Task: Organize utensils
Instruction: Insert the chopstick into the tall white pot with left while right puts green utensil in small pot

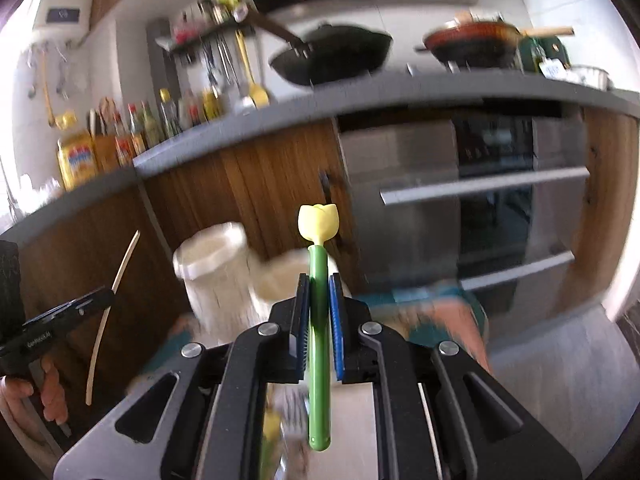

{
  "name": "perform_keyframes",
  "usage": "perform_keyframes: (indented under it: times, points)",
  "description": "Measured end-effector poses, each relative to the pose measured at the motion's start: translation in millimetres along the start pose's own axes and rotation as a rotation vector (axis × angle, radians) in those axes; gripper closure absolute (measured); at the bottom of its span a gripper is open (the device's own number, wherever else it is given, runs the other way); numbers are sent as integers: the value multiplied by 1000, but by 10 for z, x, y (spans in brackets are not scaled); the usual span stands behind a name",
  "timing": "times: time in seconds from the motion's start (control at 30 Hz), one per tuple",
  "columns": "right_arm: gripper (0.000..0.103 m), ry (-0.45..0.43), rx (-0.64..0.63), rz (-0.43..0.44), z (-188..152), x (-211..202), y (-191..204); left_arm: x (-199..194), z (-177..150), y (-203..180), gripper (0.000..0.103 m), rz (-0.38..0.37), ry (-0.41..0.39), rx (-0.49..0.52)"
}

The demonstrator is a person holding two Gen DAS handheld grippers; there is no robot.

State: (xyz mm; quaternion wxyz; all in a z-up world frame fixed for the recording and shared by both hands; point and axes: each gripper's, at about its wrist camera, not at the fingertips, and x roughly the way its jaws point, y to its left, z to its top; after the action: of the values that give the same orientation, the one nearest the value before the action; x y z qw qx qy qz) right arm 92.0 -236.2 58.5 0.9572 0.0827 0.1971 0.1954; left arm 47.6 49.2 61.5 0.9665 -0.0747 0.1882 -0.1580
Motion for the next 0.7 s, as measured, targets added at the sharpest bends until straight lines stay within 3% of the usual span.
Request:
perform_keyframes:
  times: [0.2, 0.33, 0.5, 0.6, 0.7]
  points:
    - [93, -51, 69, 125, 365, 495, -16, 375, 555, -111, 97, -17, -136, 1]
    - [93, -80, 99, 113, 398, 791, -82, 667, 812, -245, 97, 2, -212, 15]
    - [93, -52, 140, 102, 305, 1057, -158, 980, 877, -309, 97, 53, -251, 32]
    - [93, -59, 108, 88, 241, 1075, -132, 1104, 884, -324, 97, 98, -270, 41]
    - [93, -62, 78, 83, 202, 1085, -96, 1138, 833, -278, 97, 96, -265, 21]
